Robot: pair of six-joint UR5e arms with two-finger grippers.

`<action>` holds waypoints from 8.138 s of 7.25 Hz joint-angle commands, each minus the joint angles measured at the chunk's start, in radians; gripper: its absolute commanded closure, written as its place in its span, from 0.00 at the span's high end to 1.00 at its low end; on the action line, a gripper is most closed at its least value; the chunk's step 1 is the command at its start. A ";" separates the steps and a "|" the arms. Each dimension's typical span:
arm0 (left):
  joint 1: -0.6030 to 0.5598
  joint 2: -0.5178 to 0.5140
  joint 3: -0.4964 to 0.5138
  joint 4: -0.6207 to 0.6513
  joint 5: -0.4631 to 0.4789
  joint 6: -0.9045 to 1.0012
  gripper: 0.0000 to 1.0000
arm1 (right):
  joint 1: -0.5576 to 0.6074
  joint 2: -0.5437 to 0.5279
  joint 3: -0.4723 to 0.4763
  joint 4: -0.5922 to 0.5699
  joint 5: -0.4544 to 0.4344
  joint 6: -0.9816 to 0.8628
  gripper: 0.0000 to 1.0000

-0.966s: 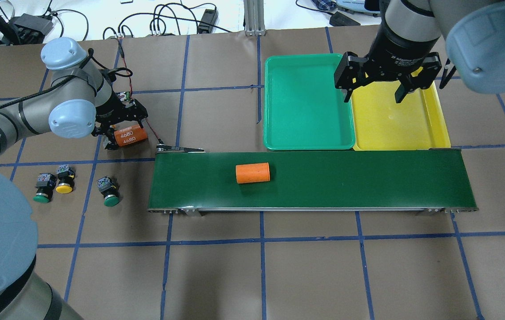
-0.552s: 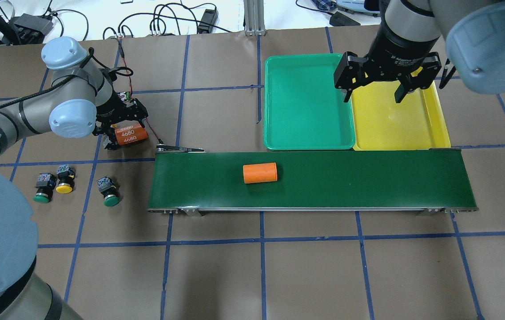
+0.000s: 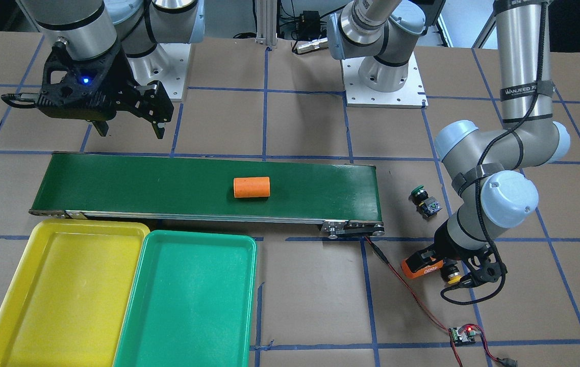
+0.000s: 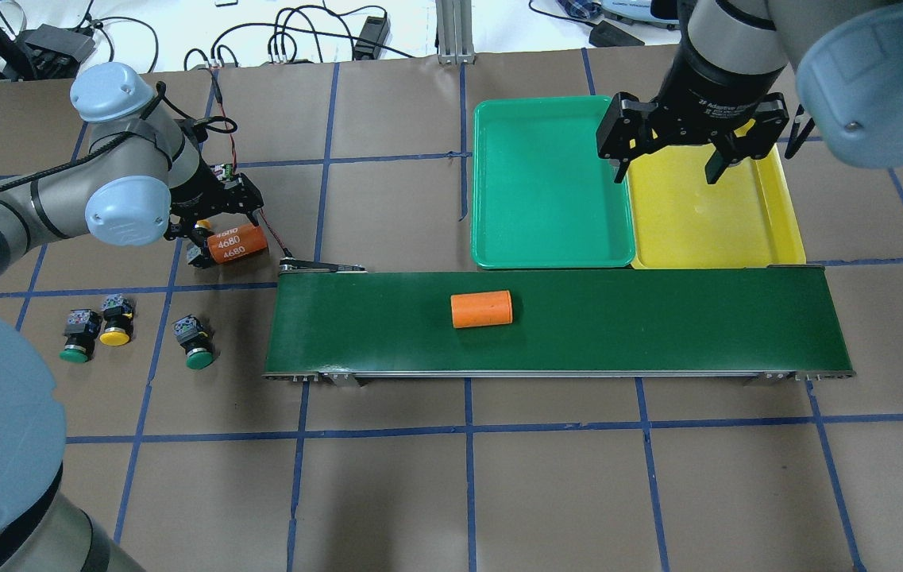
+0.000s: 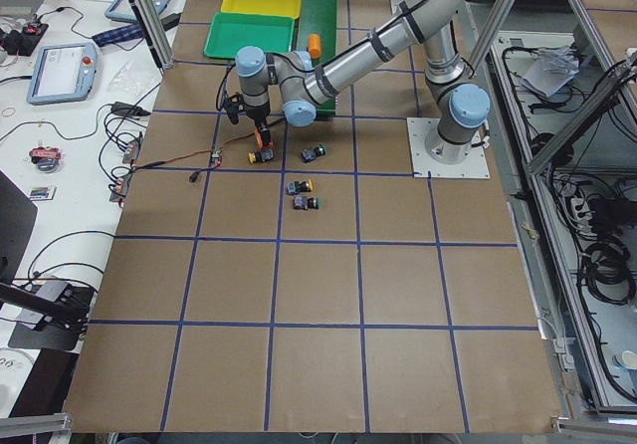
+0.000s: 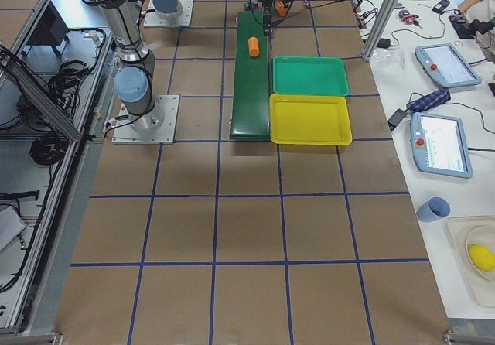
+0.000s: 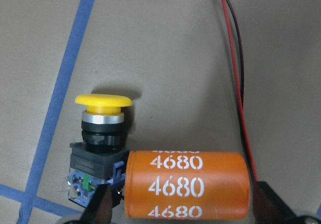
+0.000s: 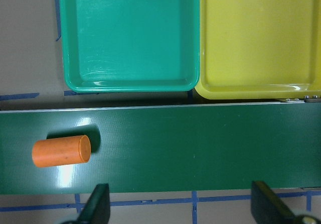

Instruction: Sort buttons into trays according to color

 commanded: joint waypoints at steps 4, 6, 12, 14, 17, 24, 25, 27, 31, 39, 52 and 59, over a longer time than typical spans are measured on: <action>-0.001 -0.017 0.000 0.011 -0.003 0.000 1.00 | 0.000 0.000 0.000 -0.002 0.000 0.000 1.00; -0.001 -0.022 -0.002 0.011 -0.003 0.000 1.00 | 0.000 -0.002 0.000 -0.002 0.000 0.000 1.00; -0.006 0.001 0.014 0.002 -0.057 0.002 0.00 | 0.000 0.000 0.000 0.000 -0.002 -0.002 1.00; -0.016 0.072 -0.006 -0.047 -0.080 0.038 0.00 | 0.000 0.000 0.000 0.000 -0.002 -0.002 1.00; -0.110 0.223 -0.113 -0.124 -0.071 0.115 0.00 | 0.000 -0.002 0.000 0.000 -0.002 -0.002 1.00; -0.187 0.307 -0.235 -0.127 -0.072 0.152 0.00 | 0.000 -0.002 0.000 0.002 -0.002 -0.002 1.00; -0.190 0.308 -0.242 -0.127 -0.075 0.152 0.05 | 0.000 -0.003 0.000 0.002 -0.002 -0.002 1.00; -0.225 0.316 -0.252 -0.124 -0.065 0.152 0.99 | 0.000 -0.002 0.000 0.002 -0.002 -0.002 1.00; -0.230 0.394 -0.229 -0.138 -0.063 0.152 1.00 | 0.000 -0.002 0.000 0.002 -0.002 -0.002 1.00; 0.059 0.218 -0.048 -0.097 -0.029 0.242 1.00 | 0.003 -0.003 0.000 0.002 -0.011 -0.005 1.00; 0.065 0.075 -0.051 -0.042 -0.023 0.239 0.00 | 0.003 -0.003 -0.009 0.003 -0.011 -0.005 1.00; -0.184 0.426 -0.317 -0.173 -0.072 0.239 0.00 | -0.006 -0.002 -0.002 0.002 -0.005 -0.006 1.00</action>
